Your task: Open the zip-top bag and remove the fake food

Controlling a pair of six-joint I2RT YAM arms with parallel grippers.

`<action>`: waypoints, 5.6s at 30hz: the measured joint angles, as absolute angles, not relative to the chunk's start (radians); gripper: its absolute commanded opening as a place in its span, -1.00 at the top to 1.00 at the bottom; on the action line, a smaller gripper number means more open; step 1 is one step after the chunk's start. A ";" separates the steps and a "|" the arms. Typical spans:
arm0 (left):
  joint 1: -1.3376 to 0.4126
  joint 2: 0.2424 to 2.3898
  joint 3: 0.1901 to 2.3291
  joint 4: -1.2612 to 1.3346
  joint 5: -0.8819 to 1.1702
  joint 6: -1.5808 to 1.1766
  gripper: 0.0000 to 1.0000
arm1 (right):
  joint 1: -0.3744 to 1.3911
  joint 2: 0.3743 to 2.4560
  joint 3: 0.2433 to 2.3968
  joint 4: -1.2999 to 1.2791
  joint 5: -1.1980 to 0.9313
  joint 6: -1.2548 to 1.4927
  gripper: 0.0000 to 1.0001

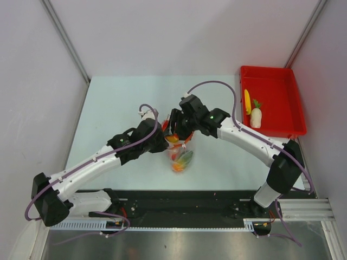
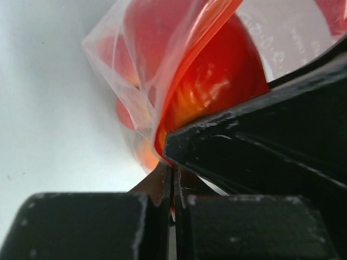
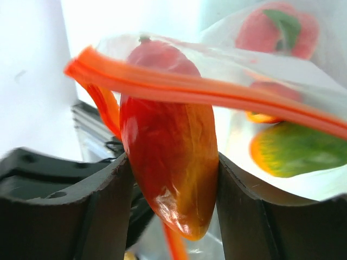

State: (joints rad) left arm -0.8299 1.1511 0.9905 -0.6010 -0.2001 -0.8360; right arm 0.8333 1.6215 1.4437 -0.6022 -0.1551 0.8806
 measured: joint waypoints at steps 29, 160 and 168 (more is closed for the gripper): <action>-0.821 1.194 0.972 -0.499 -0.172 -0.921 1.00 | 0.781 1.561 1.438 -0.488 -0.214 1.083 0.73; -0.606 1.195 0.993 -0.613 -0.065 -0.682 1.00 | 0.880 1.981 1.482 -0.604 -0.220 0.615 -0.61; -0.610 1.186 0.959 -0.577 -0.049 -0.712 1.00 | 0.868 2.004 1.458 -0.515 -0.245 0.689 -0.64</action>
State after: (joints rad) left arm -0.6102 1.1858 0.9588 -0.5774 -0.0490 -0.7124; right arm 0.8680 2.0045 1.4578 -0.5152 -0.2451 0.6891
